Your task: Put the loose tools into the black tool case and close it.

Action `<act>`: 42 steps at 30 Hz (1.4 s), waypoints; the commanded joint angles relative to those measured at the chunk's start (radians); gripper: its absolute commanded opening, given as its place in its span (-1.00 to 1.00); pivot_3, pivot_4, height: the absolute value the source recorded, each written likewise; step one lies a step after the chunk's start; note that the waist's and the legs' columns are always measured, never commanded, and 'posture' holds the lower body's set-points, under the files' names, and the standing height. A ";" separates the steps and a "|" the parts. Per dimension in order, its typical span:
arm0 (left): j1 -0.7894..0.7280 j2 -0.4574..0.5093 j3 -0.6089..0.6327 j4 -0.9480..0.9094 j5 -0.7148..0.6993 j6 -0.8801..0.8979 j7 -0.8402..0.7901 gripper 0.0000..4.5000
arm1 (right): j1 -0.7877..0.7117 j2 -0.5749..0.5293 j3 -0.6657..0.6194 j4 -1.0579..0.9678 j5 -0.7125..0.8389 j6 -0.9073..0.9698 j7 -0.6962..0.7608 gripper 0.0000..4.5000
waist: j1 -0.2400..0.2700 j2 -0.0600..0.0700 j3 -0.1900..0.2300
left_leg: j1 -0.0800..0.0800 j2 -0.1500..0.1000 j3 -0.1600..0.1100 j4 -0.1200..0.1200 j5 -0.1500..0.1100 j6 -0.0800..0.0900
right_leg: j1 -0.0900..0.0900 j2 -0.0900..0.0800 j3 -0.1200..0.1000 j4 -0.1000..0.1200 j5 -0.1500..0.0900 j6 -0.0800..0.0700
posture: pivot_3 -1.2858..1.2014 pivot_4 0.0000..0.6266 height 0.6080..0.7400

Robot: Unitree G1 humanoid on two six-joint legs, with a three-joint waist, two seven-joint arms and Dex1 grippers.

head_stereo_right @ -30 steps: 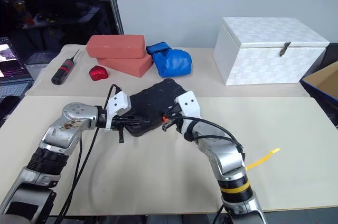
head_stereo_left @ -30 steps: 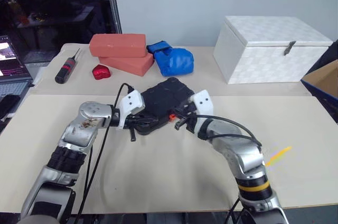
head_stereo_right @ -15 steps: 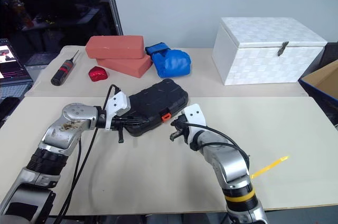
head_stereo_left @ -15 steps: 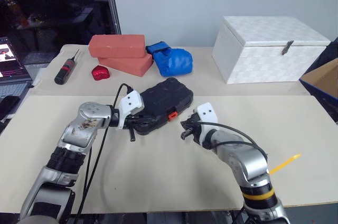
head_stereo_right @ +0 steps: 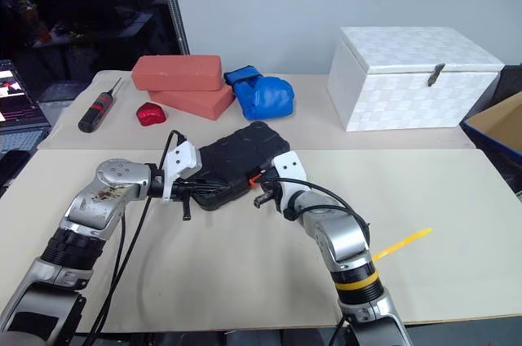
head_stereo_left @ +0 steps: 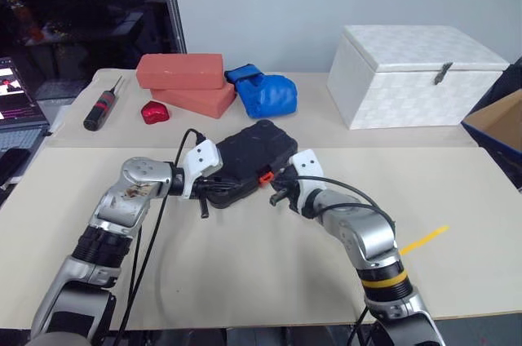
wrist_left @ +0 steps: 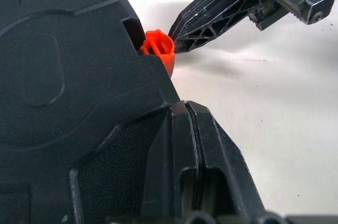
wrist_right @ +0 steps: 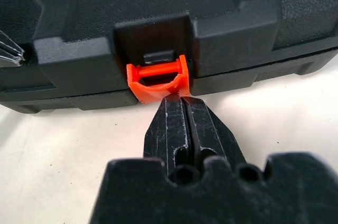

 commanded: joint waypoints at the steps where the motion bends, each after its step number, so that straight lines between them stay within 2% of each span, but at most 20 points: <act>1: 0.052 0.014 -0.054 0.044 0.048 0.054 0.012 -1.00 | -0.064 0.028 0.005 -0.005 0.003 -0.074 0.018 -0.99 | -0.001 0.000 0.000 | 0.000 0.000 0.000 0.000 0.000 0.000 | 0.000 0.000 0.000 0.000 0.000 0.000 | 0.03 -0.52 1.00; 11: 0.096 0.015 -0.050 -0.017 0.034 0.096 0.044 -1.00 | -0.140 0.060 0.011 0.024 0.005 -0.064 0.037 -0.99 | -0.026 0.000 0.000 | 0.002 0.000 0.000 -0.006 0.000 0.000 | -0.002 0.000 0.001 0.000 0.000 -0.001 | 0.03 -0.52 1.00; 18: 0.143 -0.008 -0.019 -0.079 0.001 0.122 0.076 -1.00 | -0.191 0.079 0.031 0.093 -0.007 -0.094 0.063 -0.99 | -0.023 0.001 0.001 | 0.002 -0.001 -0.005 -0.012 0.000 0.000 | -0.006 0.005 0.001 0.001 0.004 0.001 | 0.03 -0.52 1.00; 20: 0.155 -0.040 0.054 -0.136 -0.105 0.132 0.054 -1.00 | -0.188 0.076 0.036 0.093 -0.010 -0.096 0.068 -0.99 | -0.021 0.001 0.001 | 0.001 -0.001 -0.005 -0.013 0.000 0.000 | -0.006 0.005 0.001 0.000 0.003 0.001 | 0.03 -0.52 1.00; 22: 0.147 -0.069 0.178 -0.242 -0.320 0.265 0.024 -1.00 | -0.182 0.069 0.033 0.082 -0.008 -0.091 0.073 -0.99 | -0.020 0.001 0.001 | -0.002 -0.001 -0.005 -0.012 0.000 0.000 | -0.007 0.004 0.001 -0.001 0.002 0.003 | 0.03 -0.52 1.00; 25: 0.101 -0.071 0.299 -0.281 -0.516 0.447 0.056 -1.00 | -0.166 0.056 0.014 0.046 -0.003 -0.082 0.069 -0.99 | -0.016 0.000 0.001 | -0.018 -0.001 -0.005 -0.009 0.000 0.000 | -0.019 0.003 0.000 -0.001 0.002 0.005 | 0.03 -0.52 1.00; 26: 0.082 -0.070 0.330 -0.277 -0.558 0.494 0.079 -1.00 | -0.159 0.052 0.007 0.032 -0.001 -0.079 0.066 -0.99 | -0.012 0.000 0.002 | -0.018 -0.001 -0.005 -0.009 0.000 0.000 | -0.019 0.003 0.000 -0.001 0.002 0.006 | 0.03 -0.52 1.00; 29: 0.025 -0.041 0.339 -0.233 -0.533 0.527 0.140 -1.00 | -0.130 0.038 -0.036 -0.054 0.021 -0.043 0.049 -0.99 | 0.003 -0.002 0.003 | -0.018 -0.003 -0.006 -0.009 0.000 0.000 | -0.019 0.002 -0.001 -0.001 0.002 0.007 | 0.03 -0.52 1.00; 32: 0.005 -0.006 0.265 -0.177 -0.415 0.469 0.180 -1.00 | -0.105 0.023 -0.060 -0.120 0.037 -0.003 0.038 -0.99 | 0.007 -0.002 0.003 | -0.016 -0.003 -0.007 -0.009 0.000 0.000 | -0.017 0.002 -0.001 -0.001 0.002 0.007 | 0.03 -0.52 1.00; 38: -0.020 0.065 0.074 -0.066 -0.193 0.289 0.135 -1.00 | -0.047 -0.020 -0.067 -0.198 0.030 0.096 0.016 -0.99 | 0.010 -0.002 0.003 | -0.016 -0.003 -0.006 -0.009 0.000 0.000 | -0.018 0.002 -0.001 -0.001 0.002 0.006 | 0.03 -0.52 1.00; 42: -0.047 0.067 0.011 0.001 -0.115 0.220 0.124 -1.00 | -0.029 -0.034 -0.038 -0.194 0.009 0.131 -0.001 -0.99 | 0.011 -0.002 0.003 | -0.016 -0.003 -0.006 -0.010 0.000 0.000 | -0.018 0.002 -0.001 -0.001 0.002 0.005 | 0.03 -0.52 1.00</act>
